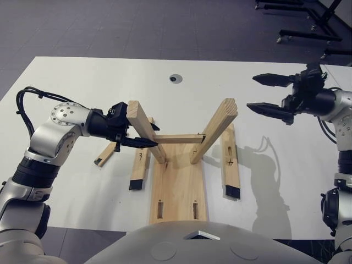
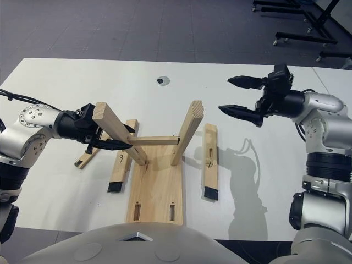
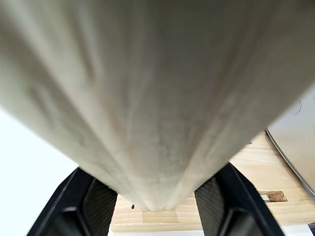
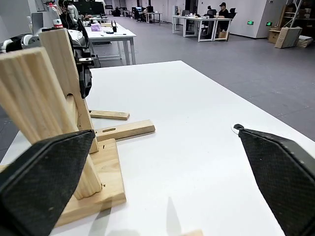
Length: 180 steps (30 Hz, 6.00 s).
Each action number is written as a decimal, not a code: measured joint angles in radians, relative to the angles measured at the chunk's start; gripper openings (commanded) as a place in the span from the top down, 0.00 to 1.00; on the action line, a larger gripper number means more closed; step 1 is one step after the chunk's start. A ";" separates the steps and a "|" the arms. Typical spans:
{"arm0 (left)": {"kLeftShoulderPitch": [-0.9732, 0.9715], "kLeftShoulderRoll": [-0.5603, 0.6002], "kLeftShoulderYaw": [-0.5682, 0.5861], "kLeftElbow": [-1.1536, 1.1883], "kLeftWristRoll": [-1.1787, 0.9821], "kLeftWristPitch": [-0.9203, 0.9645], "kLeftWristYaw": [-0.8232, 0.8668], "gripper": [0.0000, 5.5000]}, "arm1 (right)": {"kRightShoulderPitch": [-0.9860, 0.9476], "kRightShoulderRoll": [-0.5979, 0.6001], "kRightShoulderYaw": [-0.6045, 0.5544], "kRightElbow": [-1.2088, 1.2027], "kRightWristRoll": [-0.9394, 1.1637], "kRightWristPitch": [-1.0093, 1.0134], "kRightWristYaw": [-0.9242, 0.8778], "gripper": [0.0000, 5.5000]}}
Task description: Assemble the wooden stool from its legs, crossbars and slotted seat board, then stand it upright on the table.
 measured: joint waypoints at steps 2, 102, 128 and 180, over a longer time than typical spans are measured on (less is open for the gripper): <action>-0.002 0.000 0.000 0.000 0.000 0.003 0.000 0.63 | 0.003 0.024 0.021 -0.056 0.034 0.036 -0.010 0.02; -0.074 -0.235 0.426 -0.282 -0.366 0.261 0.624 0.23 | -0.228 0.320 -0.012 -0.558 0.522 0.201 -0.689 0.02; 0.005 -0.317 0.327 -0.294 -0.300 0.168 0.637 0.23 | -0.115 0.227 0.060 -0.519 0.415 0.157 -0.569 0.02; 0.689 -0.151 0.406 -0.235 0.159 0.357 0.846 0.50 | 0.382 0.305 -0.283 -0.570 0.603 0.224 -1.004 0.02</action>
